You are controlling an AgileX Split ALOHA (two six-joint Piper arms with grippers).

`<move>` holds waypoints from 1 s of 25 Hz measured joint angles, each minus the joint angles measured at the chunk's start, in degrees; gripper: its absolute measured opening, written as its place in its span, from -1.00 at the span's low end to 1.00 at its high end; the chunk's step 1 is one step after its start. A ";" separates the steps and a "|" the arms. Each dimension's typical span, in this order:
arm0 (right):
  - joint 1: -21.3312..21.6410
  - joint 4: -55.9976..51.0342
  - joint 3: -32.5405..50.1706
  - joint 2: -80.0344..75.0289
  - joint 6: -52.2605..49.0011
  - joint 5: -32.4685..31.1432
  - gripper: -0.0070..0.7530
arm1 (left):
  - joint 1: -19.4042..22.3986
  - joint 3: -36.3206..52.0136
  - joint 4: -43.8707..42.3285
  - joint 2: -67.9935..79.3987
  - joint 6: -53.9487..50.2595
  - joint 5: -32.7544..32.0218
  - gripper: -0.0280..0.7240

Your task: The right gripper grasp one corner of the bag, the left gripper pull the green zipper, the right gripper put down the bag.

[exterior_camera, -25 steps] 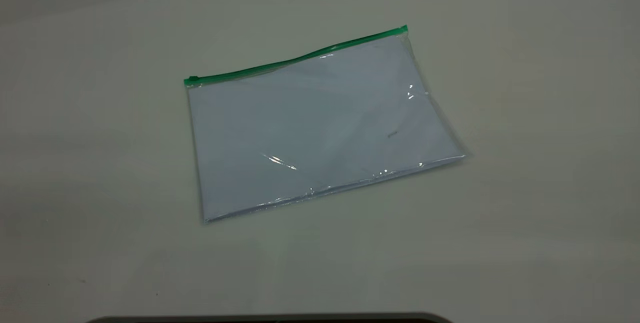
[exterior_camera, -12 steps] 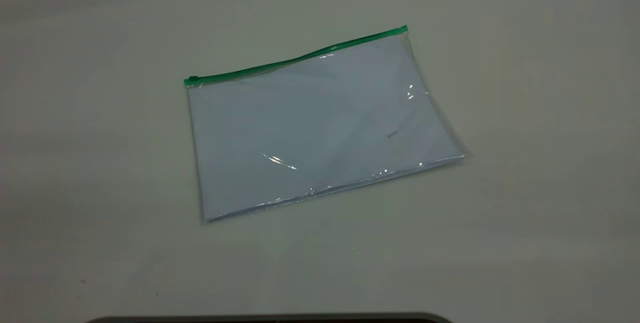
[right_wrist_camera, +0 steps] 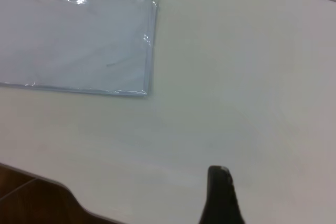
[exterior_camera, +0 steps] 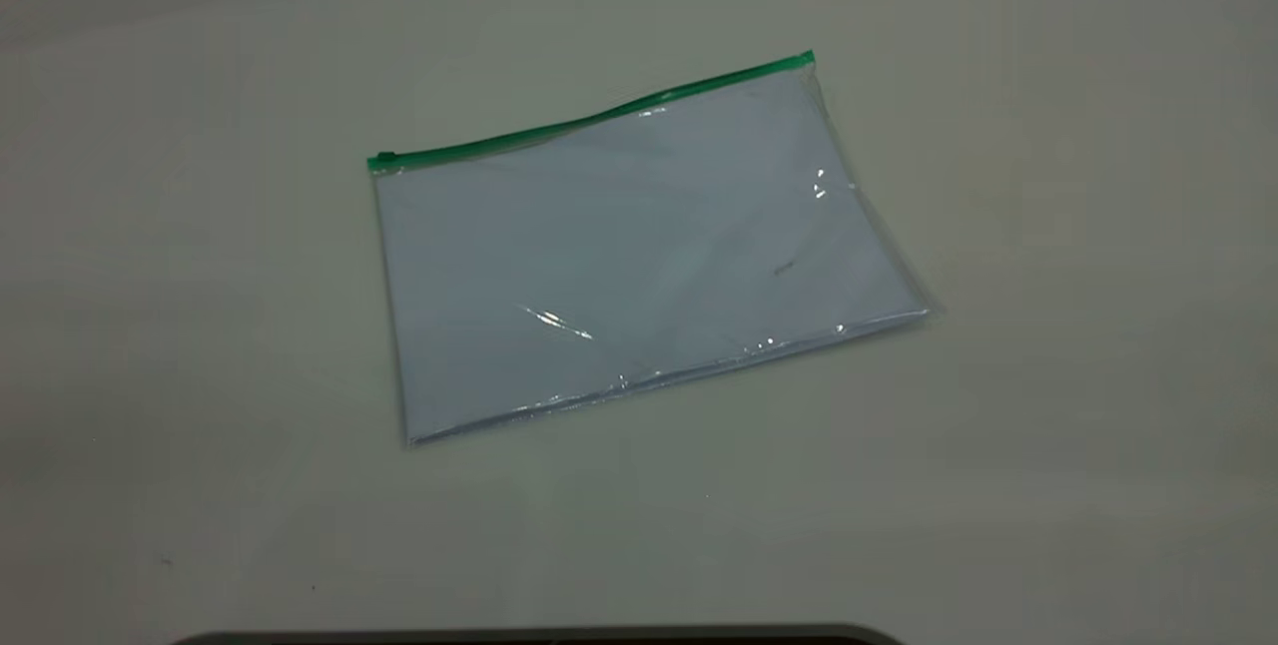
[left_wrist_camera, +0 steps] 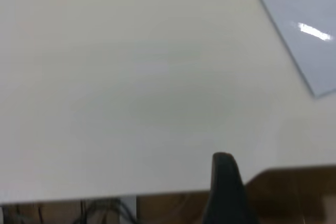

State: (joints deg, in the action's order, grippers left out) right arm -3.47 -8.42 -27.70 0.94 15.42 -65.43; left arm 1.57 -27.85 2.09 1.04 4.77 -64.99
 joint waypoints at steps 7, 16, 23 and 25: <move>0.00 0.00 0.00 0.00 0.00 0.00 0.54 | 0.00 0.00 0.63 -2.13 -0.05 -0.14 0.64; 0.00 0.00 0.00 0.00 0.00 0.00 0.54 | 0.00 0.00 0.81 -2.13 -0.05 -0.14 0.64; 0.00 0.00 0.00 0.00 0.00 0.00 0.54 | 0.00 0.00 0.81 -2.13 -0.05 -0.14 0.64; 0.06 0.00 0.00 0.00 0.00 0.00 0.54 | 0.00 0.00 0.81 -2.13 -0.05 -0.14 0.64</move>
State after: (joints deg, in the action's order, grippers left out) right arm -3.40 -8.42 -27.70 0.94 15.42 -65.43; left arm 1.57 -27.85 2.90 -1.09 4.72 -65.13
